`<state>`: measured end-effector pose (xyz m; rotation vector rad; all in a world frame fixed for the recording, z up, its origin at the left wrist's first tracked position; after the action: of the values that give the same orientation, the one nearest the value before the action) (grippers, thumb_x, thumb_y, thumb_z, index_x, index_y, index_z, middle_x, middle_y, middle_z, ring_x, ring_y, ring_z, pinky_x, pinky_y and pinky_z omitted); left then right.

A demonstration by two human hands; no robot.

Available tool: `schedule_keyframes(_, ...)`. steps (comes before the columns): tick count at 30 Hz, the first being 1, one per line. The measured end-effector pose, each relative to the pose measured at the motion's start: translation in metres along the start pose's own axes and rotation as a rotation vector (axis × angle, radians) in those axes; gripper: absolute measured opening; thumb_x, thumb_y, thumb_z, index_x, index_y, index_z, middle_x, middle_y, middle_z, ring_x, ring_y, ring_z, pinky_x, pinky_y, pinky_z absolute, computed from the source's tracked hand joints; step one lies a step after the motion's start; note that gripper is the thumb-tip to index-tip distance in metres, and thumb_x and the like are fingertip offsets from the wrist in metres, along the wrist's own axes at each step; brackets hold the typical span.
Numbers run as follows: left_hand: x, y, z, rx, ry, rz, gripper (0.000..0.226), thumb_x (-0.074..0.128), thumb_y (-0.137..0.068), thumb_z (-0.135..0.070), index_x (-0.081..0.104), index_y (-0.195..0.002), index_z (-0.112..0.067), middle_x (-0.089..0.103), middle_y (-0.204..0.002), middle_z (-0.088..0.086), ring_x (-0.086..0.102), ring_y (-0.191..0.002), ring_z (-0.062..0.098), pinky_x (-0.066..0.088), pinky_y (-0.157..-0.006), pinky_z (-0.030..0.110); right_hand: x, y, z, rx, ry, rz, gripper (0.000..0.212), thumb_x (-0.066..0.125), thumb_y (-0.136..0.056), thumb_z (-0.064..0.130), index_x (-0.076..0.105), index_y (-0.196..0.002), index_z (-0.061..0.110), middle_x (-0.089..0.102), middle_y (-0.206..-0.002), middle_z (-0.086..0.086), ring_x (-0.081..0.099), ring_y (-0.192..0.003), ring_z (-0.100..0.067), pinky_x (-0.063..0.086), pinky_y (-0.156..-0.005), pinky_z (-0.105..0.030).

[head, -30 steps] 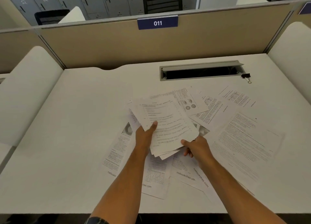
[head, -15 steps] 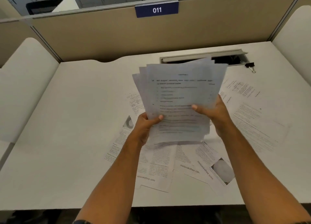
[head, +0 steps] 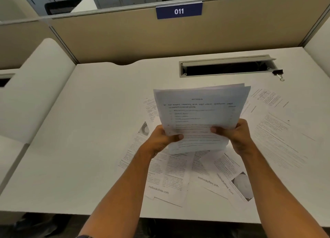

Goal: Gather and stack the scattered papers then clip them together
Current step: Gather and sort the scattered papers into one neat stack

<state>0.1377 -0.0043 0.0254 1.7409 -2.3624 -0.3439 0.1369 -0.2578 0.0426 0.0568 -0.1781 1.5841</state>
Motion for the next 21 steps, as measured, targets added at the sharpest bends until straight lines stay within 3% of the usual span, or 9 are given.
schedule_keyframes(2, 0.004, -0.002, -0.003, 0.025, -0.012, -0.010, 0.046, 0.085, -0.077, -0.019, 0.071, -0.119, -0.034, 0.074, -0.122, 0.002, 0.070, -0.115, 0.022, 0.059, -0.096, 0.050, -0.005, -0.002, -0.001, -0.008, 0.003, 0.003, 0.037, 0.092, -0.061, 0.029, 0.082, -0.098, 0.030, 0.078, -0.107, -0.002, 0.075, -0.099, -0.032, 0.065, -0.074, -0.041)
schedule_keyframes(6, 0.012, -0.007, 0.000, 0.006, -0.053, -0.025, 0.035, 0.083, -0.079, -0.022, 0.075, -0.106, -0.044, 0.075, -0.116, -0.002, 0.070, -0.112, 0.020, 0.060, -0.096, 0.044, -0.011, -0.004, -0.011, 0.057, 0.048, 0.037, 0.047, 0.092, -0.065, 0.026, 0.078, -0.110, 0.029, 0.076, -0.114, -0.006, 0.073, -0.107, -0.027, 0.064, -0.079, -0.044)
schedule_keyframes(10, -0.003, -0.011, 0.016, -0.081, -0.248, -0.190, 0.026, 0.073, -0.091, -0.009, 0.073, -0.114, -0.021, 0.073, -0.115, 0.000, 0.069, -0.106, 0.017, 0.055, -0.103, 0.044, -0.037, -0.002, -0.012, 0.091, 0.047, -0.247, 0.051, 0.101, -0.045, 0.052, 0.083, -0.087, 0.029, 0.080, -0.096, 0.008, 0.077, -0.089, -0.010, 0.062, -0.070, -0.025)
schedule_keyframes(14, -0.026, 0.000, 0.020, -0.146, -0.558, -0.454, 0.032, 0.071, -0.088, -0.015, 0.069, -0.120, -0.020, 0.065, -0.126, 0.002, 0.066, -0.111, 0.021, 0.056, -0.100, 0.045, -0.071, 0.000, -0.013, 0.146, 0.050, -0.478, 0.061, 0.099, -0.045, 0.057, 0.077, -0.093, 0.025, 0.079, -0.094, 0.018, 0.077, -0.082, -0.004, 0.061, -0.064, -0.021)
schedule_keyframes(18, -0.042, 0.015, 0.038, -0.348, -0.962, -0.541, 0.065, 0.076, -0.086, -0.042, 0.054, -0.140, -0.014, 0.047, -0.148, 0.011, 0.046, -0.135, 0.034, 0.039, -0.113, 0.052, -0.091, 0.008, -0.014, 0.176, 0.088, -0.564, 0.042, 0.097, -0.058, 0.045, 0.077, -0.094, 0.039, 0.078, -0.097, 0.022, 0.076, -0.083, -0.002, 0.062, -0.063, -0.022)
schedule_keyframes(21, -0.046, 0.022, 0.043, -0.411, -1.023, -0.567, 0.092, 0.078, -0.082, -0.054, 0.036, -0.152, -0.011, 0.041, -0.149, 0.015, 0.040, -0.139, 0.037, 0.036, -0.113, 0.054, -0.098, 0.015, -0.019, 0.194, 0.118, -0.590, 0.040, 0.096, -0.063, 0.038, 0.075, -0.097, 0.034, 0.078, -0.099, 0.019, 0.077, -0.084, -0.005, 0.062, -0.065, -0.025)
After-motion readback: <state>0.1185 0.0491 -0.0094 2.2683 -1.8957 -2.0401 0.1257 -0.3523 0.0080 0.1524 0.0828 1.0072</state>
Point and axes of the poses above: each hand's wrist, its own y-axis away from the middle knuckle, its own x-axis out of the palm, z = x × y, the point moved 7 cm from there along -y, towards the middle knuckle
